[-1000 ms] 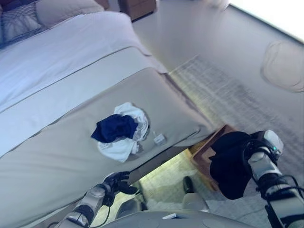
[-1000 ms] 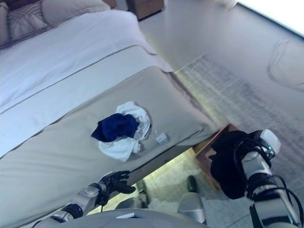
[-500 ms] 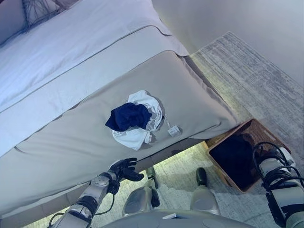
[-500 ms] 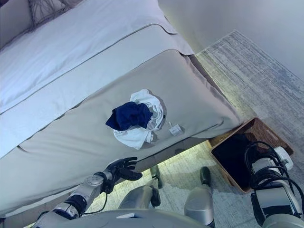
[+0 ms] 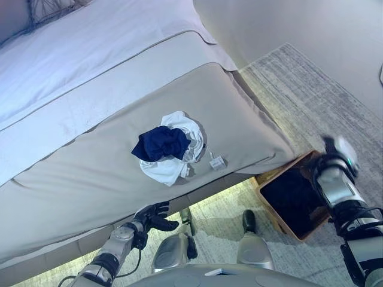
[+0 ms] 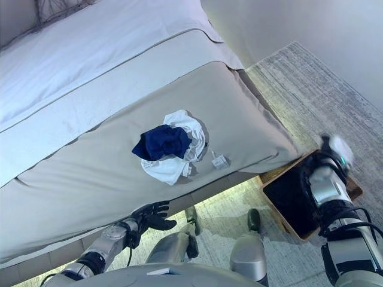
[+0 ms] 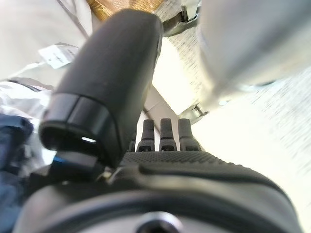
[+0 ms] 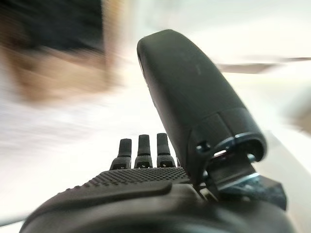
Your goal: Pick up the clothes from the bed and place them into the basket
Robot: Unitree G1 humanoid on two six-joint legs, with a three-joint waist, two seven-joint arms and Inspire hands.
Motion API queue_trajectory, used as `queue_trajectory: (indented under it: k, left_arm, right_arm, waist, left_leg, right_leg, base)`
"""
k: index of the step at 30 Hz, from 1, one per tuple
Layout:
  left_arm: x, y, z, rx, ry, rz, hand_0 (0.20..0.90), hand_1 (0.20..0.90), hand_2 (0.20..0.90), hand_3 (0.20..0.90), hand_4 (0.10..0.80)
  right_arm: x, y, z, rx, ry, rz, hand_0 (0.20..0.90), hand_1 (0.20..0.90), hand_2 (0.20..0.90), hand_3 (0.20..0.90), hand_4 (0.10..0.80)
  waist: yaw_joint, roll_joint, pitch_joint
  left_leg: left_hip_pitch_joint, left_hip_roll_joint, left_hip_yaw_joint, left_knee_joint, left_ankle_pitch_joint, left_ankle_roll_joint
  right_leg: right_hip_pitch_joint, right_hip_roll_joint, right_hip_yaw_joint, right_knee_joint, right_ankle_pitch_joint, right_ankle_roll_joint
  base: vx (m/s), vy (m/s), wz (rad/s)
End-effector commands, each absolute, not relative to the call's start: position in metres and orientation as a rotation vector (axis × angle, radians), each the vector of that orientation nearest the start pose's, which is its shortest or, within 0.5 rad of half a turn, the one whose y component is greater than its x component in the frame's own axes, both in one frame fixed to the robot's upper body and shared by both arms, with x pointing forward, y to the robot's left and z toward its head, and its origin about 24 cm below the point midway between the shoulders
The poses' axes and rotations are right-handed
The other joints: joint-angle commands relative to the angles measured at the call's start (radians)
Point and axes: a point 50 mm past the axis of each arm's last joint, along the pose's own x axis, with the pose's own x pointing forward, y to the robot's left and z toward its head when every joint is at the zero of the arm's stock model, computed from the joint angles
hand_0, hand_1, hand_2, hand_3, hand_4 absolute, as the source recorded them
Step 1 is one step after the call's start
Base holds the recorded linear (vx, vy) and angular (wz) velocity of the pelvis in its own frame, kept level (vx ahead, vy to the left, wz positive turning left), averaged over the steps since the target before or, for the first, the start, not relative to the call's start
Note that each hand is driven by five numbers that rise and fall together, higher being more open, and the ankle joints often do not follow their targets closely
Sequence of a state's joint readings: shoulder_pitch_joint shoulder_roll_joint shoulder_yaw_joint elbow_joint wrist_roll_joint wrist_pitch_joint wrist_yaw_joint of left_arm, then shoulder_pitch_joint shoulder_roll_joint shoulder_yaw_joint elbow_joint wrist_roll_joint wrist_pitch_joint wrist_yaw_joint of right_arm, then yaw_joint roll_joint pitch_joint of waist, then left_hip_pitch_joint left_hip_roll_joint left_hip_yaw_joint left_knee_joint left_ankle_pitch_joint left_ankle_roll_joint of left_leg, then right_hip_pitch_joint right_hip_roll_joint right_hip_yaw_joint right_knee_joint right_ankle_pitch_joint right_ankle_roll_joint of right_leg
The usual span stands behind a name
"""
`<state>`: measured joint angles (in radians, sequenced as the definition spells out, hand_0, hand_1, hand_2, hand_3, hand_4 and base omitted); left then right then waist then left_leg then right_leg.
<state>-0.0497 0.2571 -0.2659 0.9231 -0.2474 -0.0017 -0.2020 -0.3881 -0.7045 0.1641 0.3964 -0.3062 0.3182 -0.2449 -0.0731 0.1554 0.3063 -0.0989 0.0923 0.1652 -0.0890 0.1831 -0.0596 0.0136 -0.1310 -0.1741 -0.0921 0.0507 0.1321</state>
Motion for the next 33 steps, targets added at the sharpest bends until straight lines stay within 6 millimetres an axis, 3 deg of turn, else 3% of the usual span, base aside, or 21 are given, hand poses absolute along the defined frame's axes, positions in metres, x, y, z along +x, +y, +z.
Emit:
queue_trajectory:
  k: [1,10,15,22,28,30,33]
  left_arm:
    - [0.169,0.213,-0.128,0.041,0.904,-0.119,0.9,0.9,0.9,0.9,0.8]
    - [0.161,0.215,-0.133,0.042,0.927,-0.097,0.9,0.9,0.9,0.9,0.8]
    - [0.176,0.233,-0.123,0.075,0.903,-0.059,0.9,0.9,0.9,0.9,0.8]
    - [0.196,0.236,-0.11,0.095,0.83,-0.081,0.9,0.9,0.9,0.9,0.8]
    - [0.203,0.231,-0.106,0.088,0.783,-0.093,0.9,0.9,0.9,0.9,0.8]
    - [0.203,0.234,-0.104,0.105,0.784,-0.098,0.9,0.9,0.9,0.9,0.8]
    - [0.204,0.237,-0.103,0.127,0.791,-0.1,0.9,0.9,0.9,0.9,0.8]
  right_arm:
    - [0.338,-0.26,0.141,-1.2,-0.074,-0.254,0.9,0.9,0.9,0.9,0.8]
    - [0.368,-0.223,0.147,-1.344,-0.116,-0.127,0.9,0.9,0.9,0.9,0.8]
    - [0.39,-0.207,0.149,-1.312,-0.053,-0.142,0.9,0.9,0.9,0.9,0.8]
    - [0.405,-0.214,0.149,-1.281,0.11,-0.221,0.9,0.9,0.9,0.9,0.8]
    - [0.404,-0.231,0.134,-1.297,0.361,-0.219,0.9,0.9,0.9,0.9,0.8]
    - [0.4,-0.237,0.123,-1.283,0.48,-0.182,0.3,0.3,0.3,0.2,0.1]
    - [0.401,-0.235,0.122,-1.252,0.465,-0.173,0.3,0.3,0.3,0.2,0.1]
  waist:
    - [0.06,-0.112,-0.054]
    - [0.223,-0.143,0.018]
    - [0.324,-0.164,0.07]
    - [0.405,-0.158,0.108]
    - [0.463,-0.16,0.129]
    - [0.48,-0.171,0.134]
    - [0.489,-0.184,0.135]
  left_leg:
    - [0.096,-0.085,-0.01,0.006,-0.175,0.022]
    - [0.02,-0.118,-0.118,0.073,-0.18,0.055]
    - [-0.03,-0.128,-0.17,0.08,-0.164,0.076]
    - [-0.08,-0.136,-0.226,0.044,-0.133,0.085]
    - [-0.1,-0.132,-0.25,0.017,-0.128,0.078]
    - [-0.107,-0.132,-0.255,0.018,-0.128,0.079]
    - [-0.1,-0.13,-0.256,0.018,-0.133,0.079]
  right_leg:
    - [-0.058,0.029,-0.032,0.078,-0.047,-0.07]
    - [-0.073,-0.012,-0.145,0.141,-0.059,-0.07]
    - [-0.093,-0.039,-0.208,0.186,-0.045,-0.054]
    - [-0.117,-0.057,-0.254,0.222,-0.044,-0.051]
    - [-0.114,-0.078,-0.284,0.23,-0.065,-0.035]
    - [-0.108,-0.081,-0.301,0.224,-0.059,-0.03]
    - [-0.097,-0.081,-0.31,0.22,-0.049,-0.025]
  base:
    - [0.11,0.19,0.37]
    - [0.04,0.158,0.43]
    - [0.065,0.111,0.49]
    - [0.035,0.062,0.42]
    - [0.068,0.015,0.29]
    - [0.046,-0.037,0.12]
    - [0.053,-0.041,0.06]
